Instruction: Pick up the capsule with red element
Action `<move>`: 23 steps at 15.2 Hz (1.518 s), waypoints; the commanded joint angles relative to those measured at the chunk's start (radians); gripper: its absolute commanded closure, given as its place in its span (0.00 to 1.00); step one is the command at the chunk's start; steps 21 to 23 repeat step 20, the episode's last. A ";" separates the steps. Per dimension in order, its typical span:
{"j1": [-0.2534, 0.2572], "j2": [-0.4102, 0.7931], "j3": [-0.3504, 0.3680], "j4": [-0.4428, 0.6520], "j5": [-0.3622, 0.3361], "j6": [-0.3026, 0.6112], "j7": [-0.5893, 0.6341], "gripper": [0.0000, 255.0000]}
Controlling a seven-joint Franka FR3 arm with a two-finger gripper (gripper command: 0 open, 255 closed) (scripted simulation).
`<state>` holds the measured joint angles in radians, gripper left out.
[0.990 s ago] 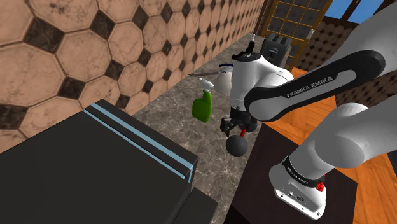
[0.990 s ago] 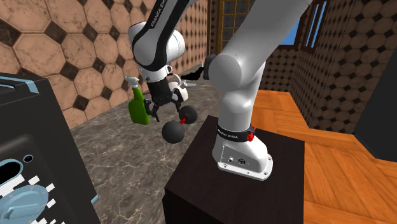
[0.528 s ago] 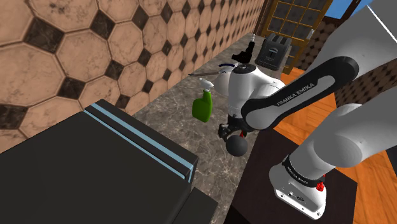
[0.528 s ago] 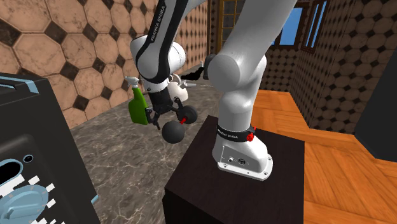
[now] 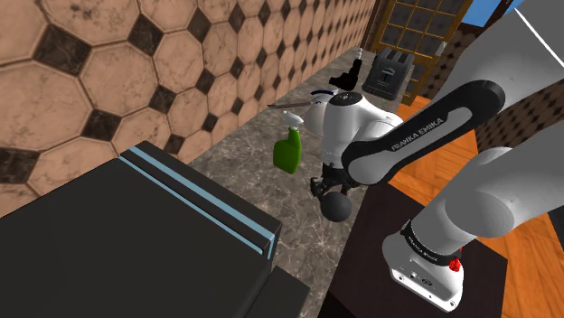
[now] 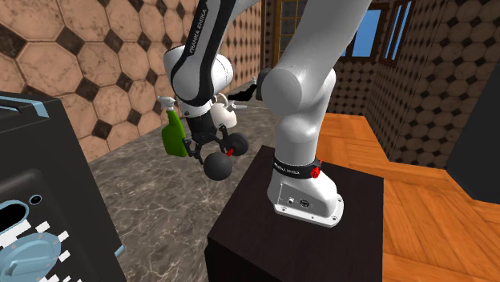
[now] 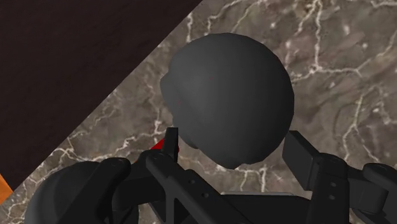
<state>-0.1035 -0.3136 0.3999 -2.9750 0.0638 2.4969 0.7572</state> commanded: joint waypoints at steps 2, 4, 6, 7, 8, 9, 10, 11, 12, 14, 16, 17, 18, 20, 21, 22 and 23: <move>0.000 0.003 0.001 -0.001 0.000 0.000 0.000 1.00; 0.007 -0.019 -0.004 -0.002 0.009 -0.019 -0.007 1.00; 0.019 -0.061 -0.014 0.002 0.023 -0.065 -0.020 1.00; 0.025 -0.082 -0.018 0.004 0.028 -0.088 -0.026 1.00; 0.029 -0.102 -0.023 0.007 0.033 -0.111 -0.031 1.00; 0.034 -0.122 -0.027 0.010 0.037 -0.133 -0.036 1.00; 0.037 -0.141 -0.031 0.014 0.040 -0.155 -0.040 1.00; 0.041 -0.159 -0.036 0.018 0.043 -0.177 -0.044 1.00; 0.044 -0.177 -0.040 0.022 0.045 -0.199 -0.048 1.00; 0.050 -0.211 -0.048 0.031 0.048 -0.242 -0.055 1.00; 0.054 -0.243 -0.055 0.042 0.050 -0.285 -0.061 1.00; 0.056 -0.258 -0.059 0.048 0.050 -0.305 -0.063 1.00; 0.057 -0.272 -0.063 0.054 0.050 -0.326 -0.066 1.00; 0.058 -0.275 -0.063 0.055 0.050 -0.329 -0.066 1.00; 0.058 -0.275 -0.063 0.055 0.050 -0.329 -0.066 1.00; 0.058 -0.275 -0.063 0.055 0.050 -0.329 -0.066 1.00; 0.058 -0.275 -0.063 0.055 0.050 -0.329 -0.066 1.00</move>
